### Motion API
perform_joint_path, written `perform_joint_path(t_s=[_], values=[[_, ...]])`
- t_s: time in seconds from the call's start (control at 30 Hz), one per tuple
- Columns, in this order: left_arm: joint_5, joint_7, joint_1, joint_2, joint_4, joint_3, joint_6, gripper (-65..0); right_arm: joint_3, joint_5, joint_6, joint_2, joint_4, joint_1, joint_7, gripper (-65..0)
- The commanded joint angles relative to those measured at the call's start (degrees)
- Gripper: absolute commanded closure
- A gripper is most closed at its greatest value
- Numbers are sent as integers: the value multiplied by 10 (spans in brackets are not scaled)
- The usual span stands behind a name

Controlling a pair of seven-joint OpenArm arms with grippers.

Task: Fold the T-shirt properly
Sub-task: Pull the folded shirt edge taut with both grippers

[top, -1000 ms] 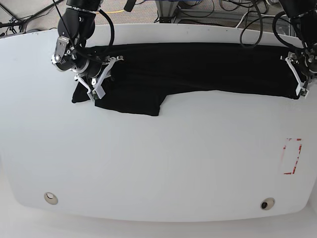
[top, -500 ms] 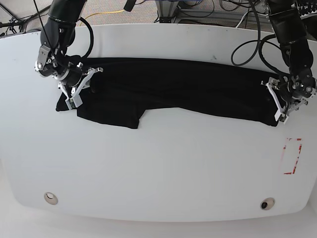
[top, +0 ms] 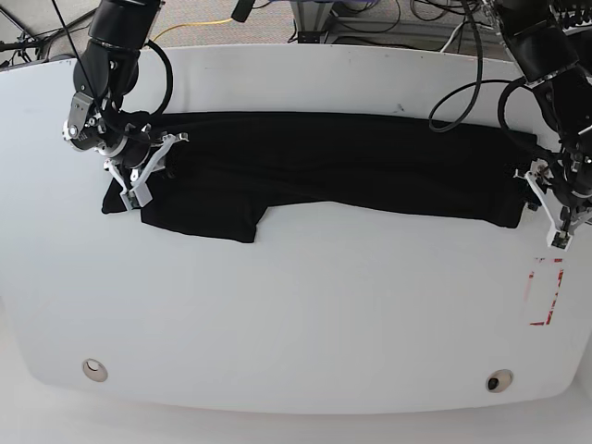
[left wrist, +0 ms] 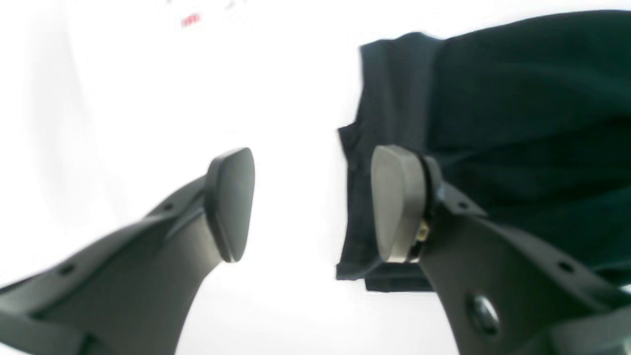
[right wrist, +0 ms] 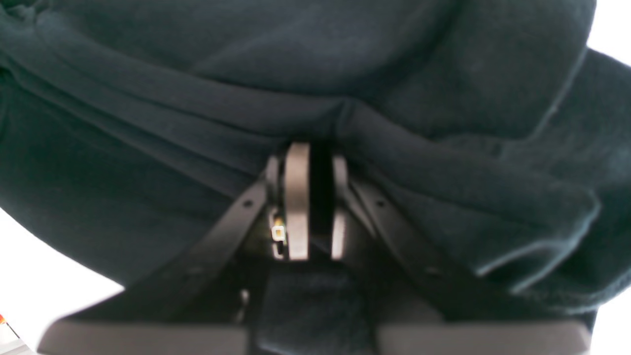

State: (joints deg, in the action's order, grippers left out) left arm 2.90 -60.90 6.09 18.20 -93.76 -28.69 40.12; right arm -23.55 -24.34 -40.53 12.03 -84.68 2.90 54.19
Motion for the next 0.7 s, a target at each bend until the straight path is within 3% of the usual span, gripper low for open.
perform_joint_path(t_s=[0.0, 0.33, 0.53, 0.67], values=[[4, 12, 26, 7, 9, -6, -1, -358, -1, 20, 5, 4, -3, 0, 18, -57], [8, 17, 105, 6, 190, -3, -1, -358, -2, 20, 5, 1, -1, 1, 18, -57], [8, 64, 115, -10, 240, 18, -1, -358, -2, 19, 5, 1, -4, 0, 18, -57], [9, 60, 116, -13, 243, 20, -1, -358, -2, 2, 5, 1, -1, 1, 18, -55]])
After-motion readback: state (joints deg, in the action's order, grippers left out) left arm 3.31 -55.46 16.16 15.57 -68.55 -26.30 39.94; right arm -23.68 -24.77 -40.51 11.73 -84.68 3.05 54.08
